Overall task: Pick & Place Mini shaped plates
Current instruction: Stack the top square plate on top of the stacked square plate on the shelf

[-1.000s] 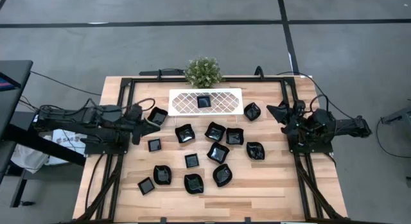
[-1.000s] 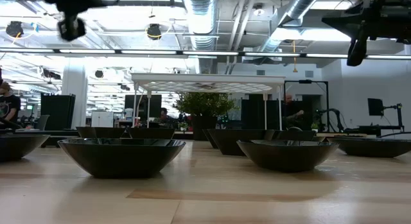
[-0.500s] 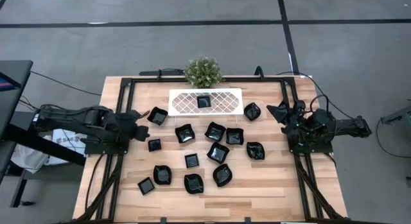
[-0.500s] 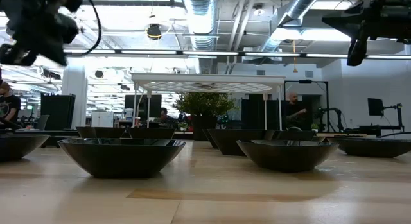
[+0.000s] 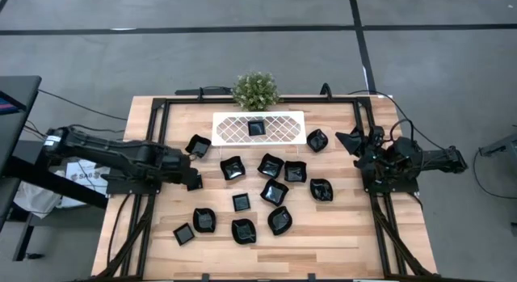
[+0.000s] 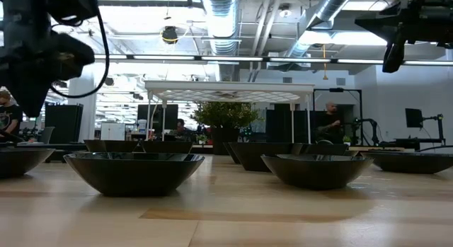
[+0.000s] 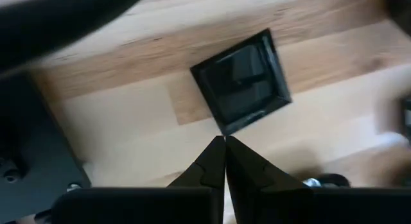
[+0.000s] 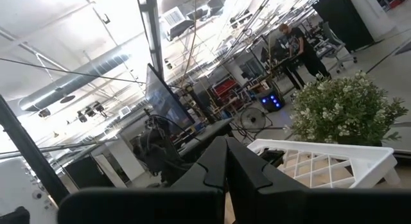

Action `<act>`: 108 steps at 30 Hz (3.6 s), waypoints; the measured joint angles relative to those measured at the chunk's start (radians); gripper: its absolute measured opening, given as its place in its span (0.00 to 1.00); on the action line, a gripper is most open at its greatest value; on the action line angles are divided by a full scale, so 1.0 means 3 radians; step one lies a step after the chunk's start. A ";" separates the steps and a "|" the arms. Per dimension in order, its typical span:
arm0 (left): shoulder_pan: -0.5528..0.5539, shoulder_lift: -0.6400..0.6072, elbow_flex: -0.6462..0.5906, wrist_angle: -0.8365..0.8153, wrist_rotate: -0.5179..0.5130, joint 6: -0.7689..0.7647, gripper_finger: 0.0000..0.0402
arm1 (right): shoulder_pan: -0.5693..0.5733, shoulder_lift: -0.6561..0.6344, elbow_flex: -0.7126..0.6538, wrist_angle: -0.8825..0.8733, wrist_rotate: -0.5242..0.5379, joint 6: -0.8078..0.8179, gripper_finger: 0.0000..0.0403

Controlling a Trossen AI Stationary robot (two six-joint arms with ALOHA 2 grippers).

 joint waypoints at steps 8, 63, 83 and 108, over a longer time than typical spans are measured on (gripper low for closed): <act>0.0001 0.0180 -0.0008 0.0042 -0.0031 0.0036 0.13 | 0.0000 0.0000 0.0000 0.0000 0.0009 0.0017 0.00; 0.0001 0.0835 -0.0436 0.0974 -0.0236 -0.0524 0.23 | 0.0000 0.0000 0.0001 0.0001 0.0020 0.0020 0.00; 0.0000 0.0557 -0.0437 0.0927 -0.0358 -0.0586 0.02 | 0.0000 0.0000 0.0001 0.0000 0.0020 0.0018 0.00; 0.0000 -0.0782 -0.0440 0.1435 -0.0111 0.0424 0.02 | 0.0000 -0.0001 0.0001 0.0000 0.0104 0.0020 0.00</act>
